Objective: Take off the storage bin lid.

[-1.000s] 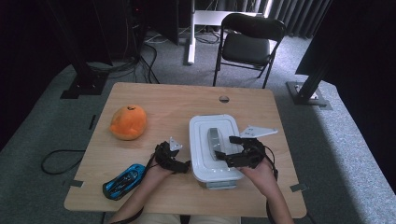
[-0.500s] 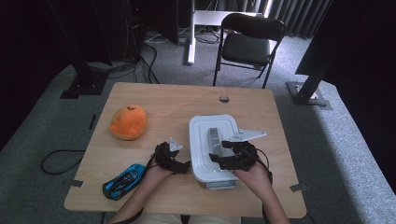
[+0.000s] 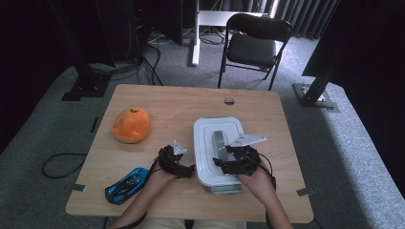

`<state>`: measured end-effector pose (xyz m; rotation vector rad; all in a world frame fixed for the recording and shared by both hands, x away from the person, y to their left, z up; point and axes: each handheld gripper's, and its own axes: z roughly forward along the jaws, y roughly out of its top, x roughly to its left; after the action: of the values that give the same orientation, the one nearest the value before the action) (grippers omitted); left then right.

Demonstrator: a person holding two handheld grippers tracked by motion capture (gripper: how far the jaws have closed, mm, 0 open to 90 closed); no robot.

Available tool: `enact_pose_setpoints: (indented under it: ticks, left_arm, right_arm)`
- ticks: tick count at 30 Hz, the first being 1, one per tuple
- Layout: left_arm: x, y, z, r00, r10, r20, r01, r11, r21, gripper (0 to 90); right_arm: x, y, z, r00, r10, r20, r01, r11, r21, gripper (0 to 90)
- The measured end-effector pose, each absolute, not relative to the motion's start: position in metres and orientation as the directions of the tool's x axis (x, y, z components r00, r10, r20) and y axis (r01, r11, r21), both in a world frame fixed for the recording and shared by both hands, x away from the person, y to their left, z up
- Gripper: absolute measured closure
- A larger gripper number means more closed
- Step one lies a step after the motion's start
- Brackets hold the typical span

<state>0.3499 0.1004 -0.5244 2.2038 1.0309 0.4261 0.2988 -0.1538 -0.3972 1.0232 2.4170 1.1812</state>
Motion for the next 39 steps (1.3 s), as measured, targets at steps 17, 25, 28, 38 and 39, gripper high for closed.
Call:
enact_pose_setpoints:
  ticks: [17,25,28,38,39]
  left_arm:
    - [0.35,0.1,-0.524,0.636,0.772,0.015,0.557,-0.472,0.684,1.7]
    - [0.35,0.1,-0.524,0.636,0.772,0.015,0.557,-0.472,0.684,1.7]
    - [0.35,0.1,-0.524,0.636,0.772,0.015,0.557,-0.472,0.684,1.7]
    - [0.35,0.101,-0.524,0.637,0.771,0.018,0.555,-0.474,0.684,1.7]
    - [0.35,0.101,-0.524,0.637,0.771,0.017,0.555,-0.474,0.684,1.7]
  right_arm:
    - [0.287,-0.154,-0.398,-0.704,0.709,0.05,0.471,0.413,0.779,63.9]
    - [0.287,-0.155,-0.399,-0.694,0.713,0.094,0.494,0.377,0.784,66.0]
    - [0.288,-0.157,-0.399,-0.689,0.712,0.134,0.512,0.348,0.785,66.9]
    - [0.287,-0.161,-0.39,-0.694,0.701,0.165,0.508,0.315,0.801,69.0]
    - [0.287,-0.162,-0.388,-0.695,0.7,0.162,0.504,0.314,0.805,69.1]
